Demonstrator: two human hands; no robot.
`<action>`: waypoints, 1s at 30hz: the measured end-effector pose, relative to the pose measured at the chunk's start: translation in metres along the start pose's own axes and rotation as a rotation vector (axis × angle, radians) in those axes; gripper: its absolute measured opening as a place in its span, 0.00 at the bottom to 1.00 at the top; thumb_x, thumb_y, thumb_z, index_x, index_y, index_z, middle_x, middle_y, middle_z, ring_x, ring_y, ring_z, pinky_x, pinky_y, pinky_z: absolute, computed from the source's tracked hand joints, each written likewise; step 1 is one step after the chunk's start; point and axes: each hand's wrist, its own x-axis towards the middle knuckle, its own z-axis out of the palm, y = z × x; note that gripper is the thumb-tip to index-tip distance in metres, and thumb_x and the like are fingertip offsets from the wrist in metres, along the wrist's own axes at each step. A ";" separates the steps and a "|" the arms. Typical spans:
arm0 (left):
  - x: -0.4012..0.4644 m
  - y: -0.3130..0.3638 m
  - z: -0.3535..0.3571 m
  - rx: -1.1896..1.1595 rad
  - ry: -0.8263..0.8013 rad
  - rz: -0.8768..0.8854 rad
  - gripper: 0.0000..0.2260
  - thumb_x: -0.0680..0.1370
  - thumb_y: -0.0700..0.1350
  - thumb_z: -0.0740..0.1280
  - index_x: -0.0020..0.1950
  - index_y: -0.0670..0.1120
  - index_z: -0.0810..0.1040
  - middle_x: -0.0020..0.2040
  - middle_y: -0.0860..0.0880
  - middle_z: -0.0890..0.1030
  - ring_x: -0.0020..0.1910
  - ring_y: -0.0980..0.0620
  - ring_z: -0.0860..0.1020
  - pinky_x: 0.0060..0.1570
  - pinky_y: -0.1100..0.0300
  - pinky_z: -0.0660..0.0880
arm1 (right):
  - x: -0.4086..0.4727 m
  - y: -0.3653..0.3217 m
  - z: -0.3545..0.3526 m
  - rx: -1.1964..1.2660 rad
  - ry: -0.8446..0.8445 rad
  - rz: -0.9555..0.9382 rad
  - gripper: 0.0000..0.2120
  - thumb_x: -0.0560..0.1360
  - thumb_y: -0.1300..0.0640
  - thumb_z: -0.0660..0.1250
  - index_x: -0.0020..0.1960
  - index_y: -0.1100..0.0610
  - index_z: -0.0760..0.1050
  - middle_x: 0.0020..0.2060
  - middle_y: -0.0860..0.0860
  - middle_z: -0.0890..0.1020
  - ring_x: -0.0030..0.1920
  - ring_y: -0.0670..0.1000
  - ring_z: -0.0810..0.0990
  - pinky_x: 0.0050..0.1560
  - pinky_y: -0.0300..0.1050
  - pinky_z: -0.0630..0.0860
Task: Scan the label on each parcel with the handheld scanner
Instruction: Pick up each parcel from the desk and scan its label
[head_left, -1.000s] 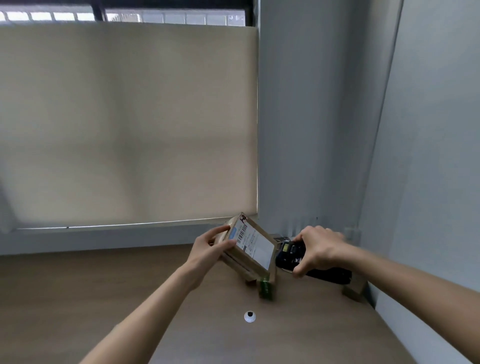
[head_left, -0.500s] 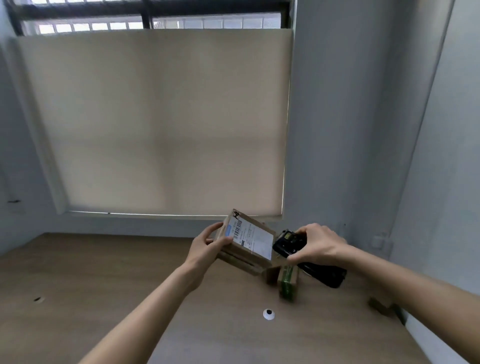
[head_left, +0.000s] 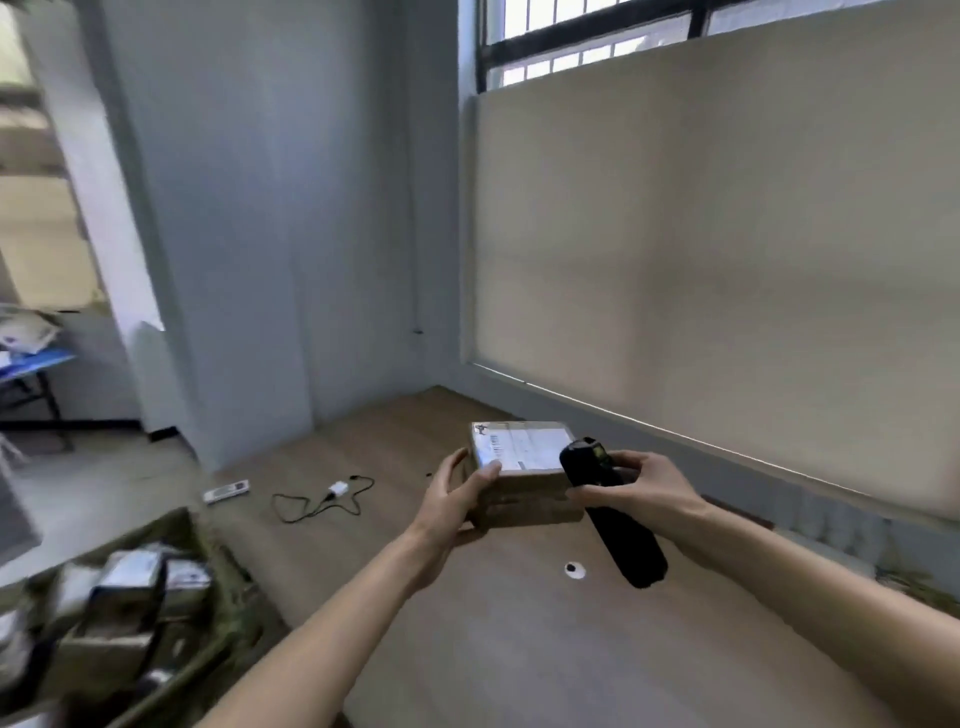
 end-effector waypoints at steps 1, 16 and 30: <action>-0.003 0.002 -0.036 0.012 0.056 -0.009 0.29 0.70 0.64 0.73 0.69 0.61 0.70 0.61 0.51 0.82 0.57 0.49 0.82 0.54 0.50 0.81 | 0.013 -0.011 0.031 -0.012 -0.039 -0.025 0.28 0.63 0.51 0.85 0.61 0.51 0.83 0.47 0.45 0.88 0.43 0.43 0.87 0.39 0.31 0.78; -0.081 -0.011 -0.462 0.175 0.684 -0.071 0.39 0.63 0.67 0.79 0.72 0.62 0.70 0.70 0.52 0.74 0.66 0.48 0.75 0.63 0.50 0.76 | 0.092 -0.145 0.460 -0.060 -0.529 -0.202 0.32 0.55 0.41 0.86 0.57 0.46 0.85 0.44 0.43 0.88 0.45 0.46 0.87 0.52 0.46 0.85; -0.094 -0.156 -0.585 0.009 0.842 -0.295 0.34 0.71 0.50 0.80 0.72 0.65 0.69 0.67 0.49 0.78 0.60 0.48 0.81 0.56 0.46 0.82 | 0.134 -0.047 0.665 -0.305 -0.833 -0.102 0.32 0.61 0.45 0.86 0.62 0.48 0.80 0.46 0.44 0.86 0.47 0.45 0.85 0.49 0.42 0.81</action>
